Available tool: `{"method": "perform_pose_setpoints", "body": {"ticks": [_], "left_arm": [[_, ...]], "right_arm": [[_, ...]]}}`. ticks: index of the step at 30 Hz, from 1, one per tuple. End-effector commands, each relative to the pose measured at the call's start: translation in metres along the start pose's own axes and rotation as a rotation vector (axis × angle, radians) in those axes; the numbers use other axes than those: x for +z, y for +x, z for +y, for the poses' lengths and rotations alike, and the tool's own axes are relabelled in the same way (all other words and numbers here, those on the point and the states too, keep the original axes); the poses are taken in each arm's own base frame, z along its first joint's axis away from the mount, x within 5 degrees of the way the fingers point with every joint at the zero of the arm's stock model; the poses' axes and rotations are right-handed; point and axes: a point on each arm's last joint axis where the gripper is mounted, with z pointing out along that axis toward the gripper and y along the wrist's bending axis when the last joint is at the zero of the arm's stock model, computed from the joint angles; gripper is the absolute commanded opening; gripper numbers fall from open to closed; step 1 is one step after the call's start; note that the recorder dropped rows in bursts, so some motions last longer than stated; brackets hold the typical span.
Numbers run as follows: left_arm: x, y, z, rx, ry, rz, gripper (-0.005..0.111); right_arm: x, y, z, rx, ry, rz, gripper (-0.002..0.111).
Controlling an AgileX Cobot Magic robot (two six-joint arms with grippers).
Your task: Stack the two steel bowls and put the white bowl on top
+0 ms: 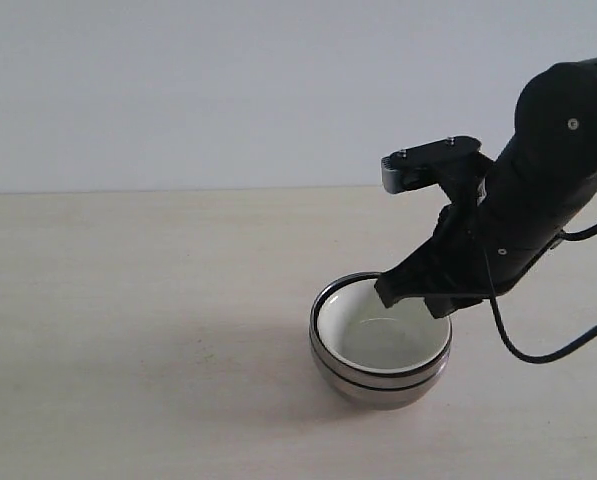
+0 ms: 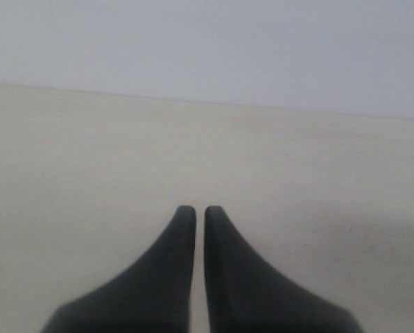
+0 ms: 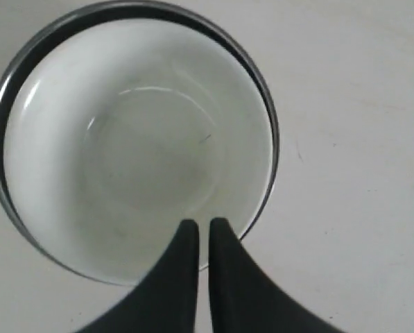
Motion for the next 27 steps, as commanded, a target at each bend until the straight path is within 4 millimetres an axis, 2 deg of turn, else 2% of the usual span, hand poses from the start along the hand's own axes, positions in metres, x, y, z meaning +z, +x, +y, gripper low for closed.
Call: {"method": "perform_pose_setpoints", "body": {"ticks": [1, 3, 6, 13, 18, 27], "left_arm": [[0.0, 0.001, 0.0, -0.008, -0.003, -0.001, 0.004], [0.0, 0.001, 0.0, -0.008, -0.003, -0.001, 0.004], [0.0, 0.001, 0.0, -0.008, -0.003, -0.001, 0.004], [0.0, 0.001, 0.0, -0.008, -0.003, -0.001, 0.004], [0.0, 0.001, 0.0, -0.008, -0.003, -0.001, 0.004], [0.0, 0.001, 0.0, -0.008, -0.003, -0.001, 0.004]], "right_arm": [[-0.002, 0.005, 0.023, -0.074, -0.04, 0.059, 0.0], [0.003, 0.007, 0.033, -0.126, -0.033, 0.09, 0.0], [0.009, 0.008, 0.035, -0.15, -0.012, 0.103, 0.0], [0.016, 0.006, 0.024, -0.145, 0.112, 0.106, 0.0], [0.036, 0.009, 0.022, -0.146, 0.122, 0.154, 0.0], [0.025, -0.007, 0.024, -0.152, 0.123, 0.124, 0.0]]}}
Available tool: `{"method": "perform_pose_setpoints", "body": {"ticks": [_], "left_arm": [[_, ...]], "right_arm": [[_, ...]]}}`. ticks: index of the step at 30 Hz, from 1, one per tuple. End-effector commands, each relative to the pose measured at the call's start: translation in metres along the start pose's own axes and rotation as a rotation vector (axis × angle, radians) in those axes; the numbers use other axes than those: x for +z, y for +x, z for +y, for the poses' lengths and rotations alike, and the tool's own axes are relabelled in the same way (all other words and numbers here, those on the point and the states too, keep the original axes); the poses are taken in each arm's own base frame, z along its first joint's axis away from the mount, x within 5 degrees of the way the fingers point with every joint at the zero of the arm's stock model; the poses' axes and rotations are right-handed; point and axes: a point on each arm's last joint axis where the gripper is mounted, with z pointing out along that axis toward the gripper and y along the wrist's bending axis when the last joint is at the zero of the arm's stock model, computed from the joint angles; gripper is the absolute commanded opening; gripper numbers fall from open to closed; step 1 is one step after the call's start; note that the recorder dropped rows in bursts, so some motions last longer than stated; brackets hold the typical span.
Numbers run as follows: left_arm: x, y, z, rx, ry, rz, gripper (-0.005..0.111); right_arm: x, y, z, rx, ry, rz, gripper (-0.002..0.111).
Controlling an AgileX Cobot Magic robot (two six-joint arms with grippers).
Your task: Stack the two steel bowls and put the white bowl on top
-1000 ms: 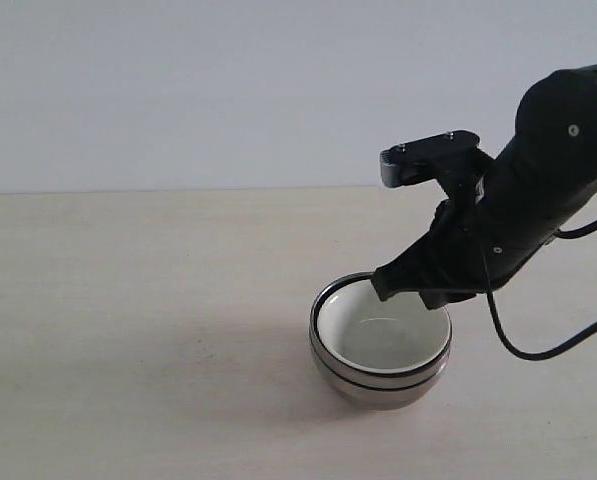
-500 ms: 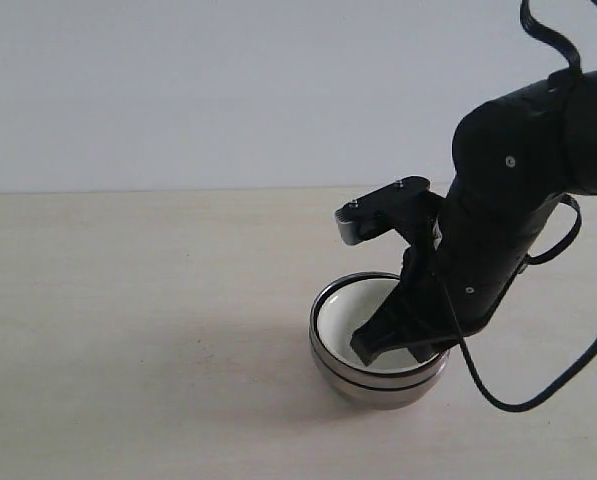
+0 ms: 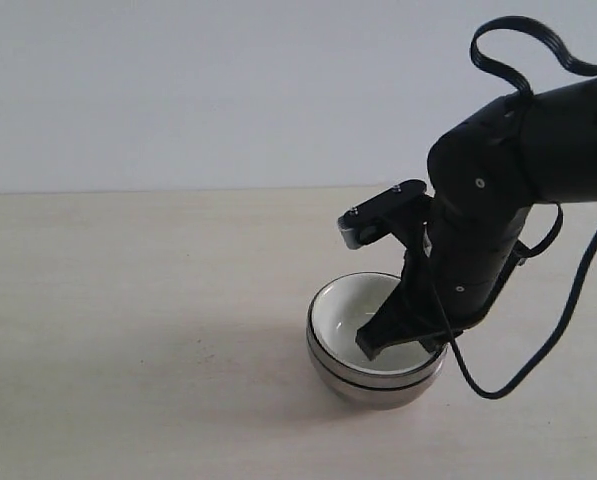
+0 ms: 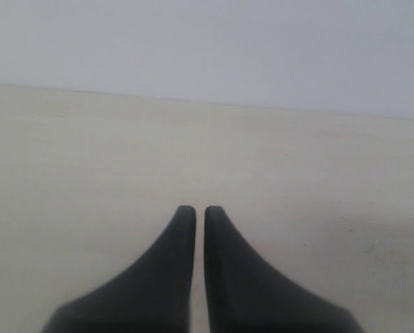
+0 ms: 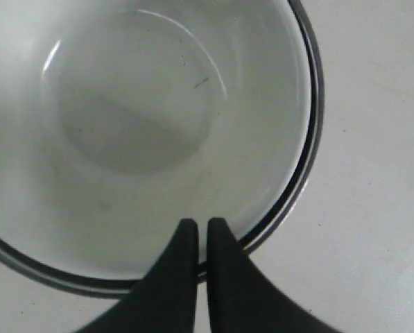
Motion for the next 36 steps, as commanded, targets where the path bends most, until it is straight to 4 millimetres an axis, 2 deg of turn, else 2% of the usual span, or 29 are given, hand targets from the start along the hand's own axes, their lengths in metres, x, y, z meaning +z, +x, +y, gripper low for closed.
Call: {"method": "perform_pose_setpoints", "body": {"ticks": [1, 10, 17, 25, 29, 34, 36], "left_arm": [[0.0, 0.001, 0.0, -0.008, -0.003, -0.001, 0.004], [0.0, 0.001, 0.0, -0.008, -0.003, -0.001, 0.004], [0.0, 0.001, 0.0, -0.008, -0.003, -0.001, 0.004], [0.0, 0.001, 0.0, -0.008, -0.003, -0.001, 0.004], [0.0, 0.001, 0.0, -0.008, -0.003, -0.001, 0.004], [0.0, 0.001, 0.0, -0.008, -0.003, -0.001, 0.004], [0.0, 0.001, 0.0, -0.008, -0.003, -0.001, 0.004]], "right_arm": [[-0.009, -0.007, -0.002, -0.007, 0.005, -0.016, 0.0], [-0.023, -0.022, -0.002, 0.002, -0.017, -0.203, 0.0], [-0.013, -0.035, 0.011, 0.036, -0.1, -0.474, 0.0], [0.028, -0.043, 0.018, 0.045, -0.12, -0.479, 0.0], [0.029, -0.047, 0.019, 0.045, -0.127, -0.523, 0.0], [0.039, -0.046, 0.02, 0.016, -0.119, -0.491, 0.0], [0.034, -0.046, 0.02, 0.017, -0.119, -0.503, 0.0]]}}
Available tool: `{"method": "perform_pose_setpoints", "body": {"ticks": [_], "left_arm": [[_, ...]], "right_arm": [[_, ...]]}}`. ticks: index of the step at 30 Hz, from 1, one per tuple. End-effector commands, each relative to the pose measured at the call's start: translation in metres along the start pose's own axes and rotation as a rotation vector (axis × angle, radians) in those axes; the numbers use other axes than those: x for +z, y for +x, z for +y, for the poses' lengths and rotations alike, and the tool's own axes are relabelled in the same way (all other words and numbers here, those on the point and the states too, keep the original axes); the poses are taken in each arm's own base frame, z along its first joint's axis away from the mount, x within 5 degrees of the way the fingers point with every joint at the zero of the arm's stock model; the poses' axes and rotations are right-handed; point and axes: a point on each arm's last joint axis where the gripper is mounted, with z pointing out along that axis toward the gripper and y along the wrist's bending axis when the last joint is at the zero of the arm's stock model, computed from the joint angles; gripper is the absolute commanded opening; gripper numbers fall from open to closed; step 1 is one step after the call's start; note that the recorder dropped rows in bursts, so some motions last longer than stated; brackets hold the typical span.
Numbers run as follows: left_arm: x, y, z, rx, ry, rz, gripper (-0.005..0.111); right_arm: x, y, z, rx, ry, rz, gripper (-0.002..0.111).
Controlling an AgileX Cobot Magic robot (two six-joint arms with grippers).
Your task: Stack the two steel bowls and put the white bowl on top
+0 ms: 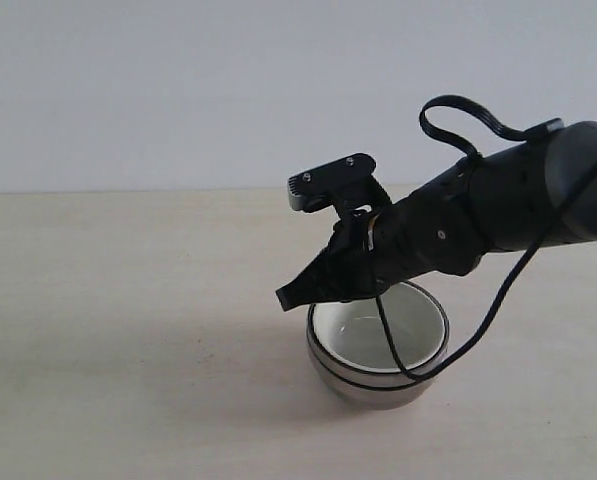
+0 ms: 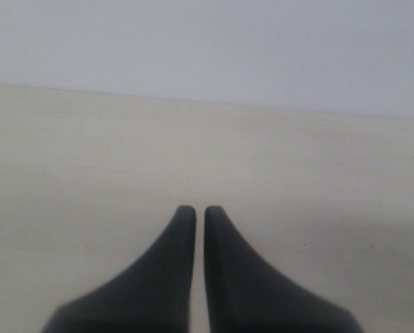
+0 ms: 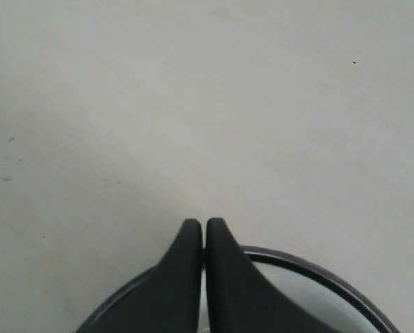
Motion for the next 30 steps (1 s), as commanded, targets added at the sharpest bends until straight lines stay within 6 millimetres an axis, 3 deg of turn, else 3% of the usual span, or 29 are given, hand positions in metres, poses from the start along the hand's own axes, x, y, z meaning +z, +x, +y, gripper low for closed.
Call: {"method": "perform_pose_setpoints", "body": {"ticks": [1, 5, 11, 24, 30], "left_arm": [[0.0, 0.001, 0.0, -0.008, -0.003, -0.001, 0.004], [0.0, 0.001, 0.0, -0.008, -0.003, -0.001, 0.004], [0.0, 0.001, 0.0, -0.008, -0.003, -0.001, 0.004], [0.0, 0.001, 0.0, -0.008, -0.003, -0.001, 0.004], [0.0, 0.001, 0.0, -0.008, -0.003, -0.001, 0.004]], "right_arm": [[-0.004, -0.002, 0.001, -0.021, -0.001, -0.012, 0.0], [-0.017, -0.01, 0.0, -0.037, 0.0, -0.045, 0.0], [-0.056, -0.022, -0.003, -0.083, 0.019, -0.048, 0.0], [-0.113, -0.019, -0.015, -0.082, 0.078, 0.069, 0.0], [-0.16, -0.026, -0.016, -0.071, 0.091, -0.005, 0.0]]}}
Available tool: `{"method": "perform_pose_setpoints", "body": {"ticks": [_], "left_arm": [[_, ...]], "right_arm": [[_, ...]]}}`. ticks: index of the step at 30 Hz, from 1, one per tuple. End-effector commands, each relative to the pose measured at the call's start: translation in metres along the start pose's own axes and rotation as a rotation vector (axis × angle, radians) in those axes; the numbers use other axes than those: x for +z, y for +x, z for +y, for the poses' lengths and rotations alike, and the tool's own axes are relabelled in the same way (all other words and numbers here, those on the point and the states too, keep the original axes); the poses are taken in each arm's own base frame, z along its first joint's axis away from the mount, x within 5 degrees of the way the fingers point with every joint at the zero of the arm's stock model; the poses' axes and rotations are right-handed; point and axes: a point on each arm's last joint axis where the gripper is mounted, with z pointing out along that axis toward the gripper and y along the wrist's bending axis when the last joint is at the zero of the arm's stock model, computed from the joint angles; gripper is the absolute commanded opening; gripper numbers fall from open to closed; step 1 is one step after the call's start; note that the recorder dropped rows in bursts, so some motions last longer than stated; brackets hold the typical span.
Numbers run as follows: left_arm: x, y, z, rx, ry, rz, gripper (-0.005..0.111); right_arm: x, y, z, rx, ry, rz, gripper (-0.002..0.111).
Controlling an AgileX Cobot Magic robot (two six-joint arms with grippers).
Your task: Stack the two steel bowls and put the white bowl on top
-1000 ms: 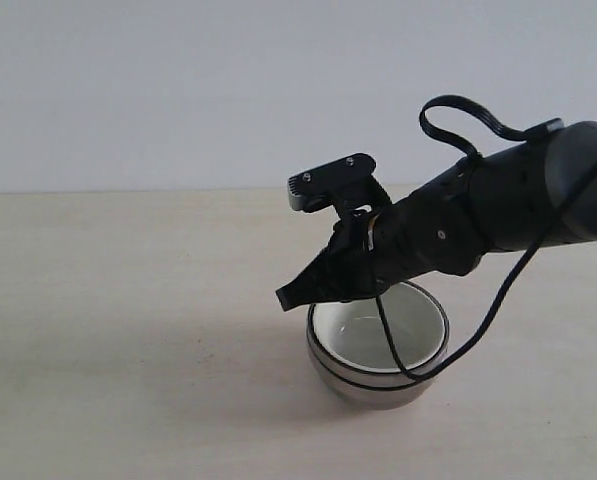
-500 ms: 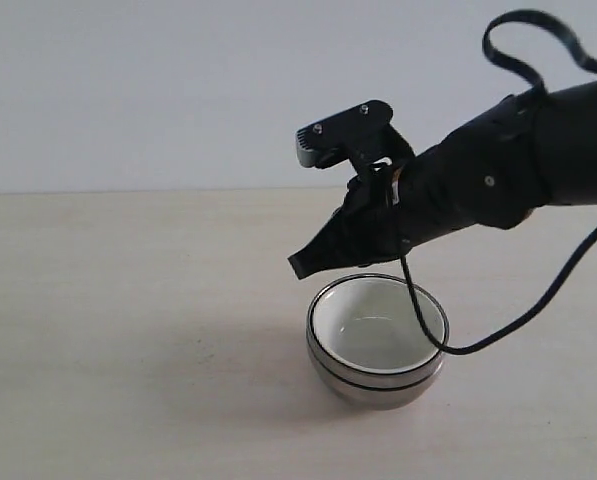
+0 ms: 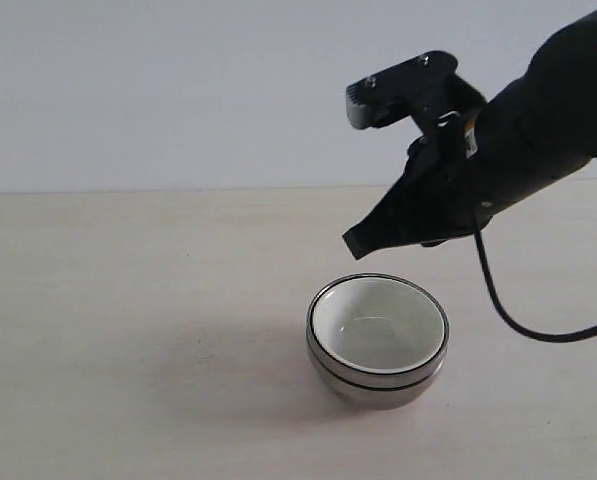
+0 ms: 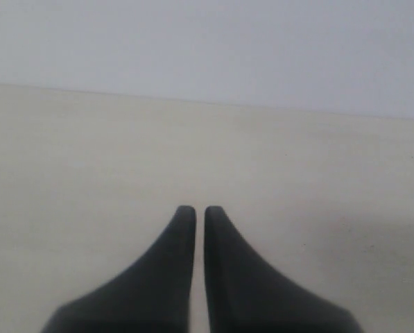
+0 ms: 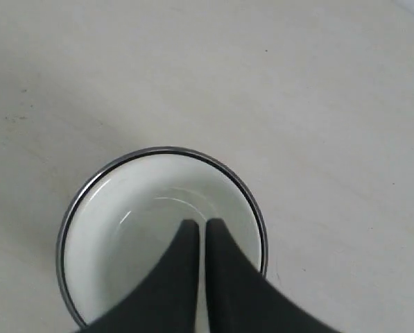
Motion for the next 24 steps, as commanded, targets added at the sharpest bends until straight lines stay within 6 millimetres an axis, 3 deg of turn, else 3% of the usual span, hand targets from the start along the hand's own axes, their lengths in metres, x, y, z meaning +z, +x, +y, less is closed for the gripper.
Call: {"method": "perform_pose_setpoints", "body": {"ticks": [1, 9, 16, 24], "left_arm": [[0.0, 0.001, 0.0, -0.008, -0.003, -0.001, 0.004], [0.0, 0.001, 0.0, -0.008, -0.003, -0.001, 0.004], [0.0, 0.001, 0.0, -0.008, -0.003, -0.001, 0.004], [0.0, 0.001, 0.0, -0.008, -0.003, -0.001, 0.004]], "right_arm": [[-0.038, -0.001, -0.006, 0.004, 0.019, -0.066, 0.0], [-0.109, 0.023, -0.009, 0.031, 0.025, -0.317, 0.0], [-0.19, 0.053, -0.013, 0.053, 0.044, -0.563, 0.0], [-0.282, 0.114, -0.017, 0.096, 0.067, -0.856, 0.0]]}}
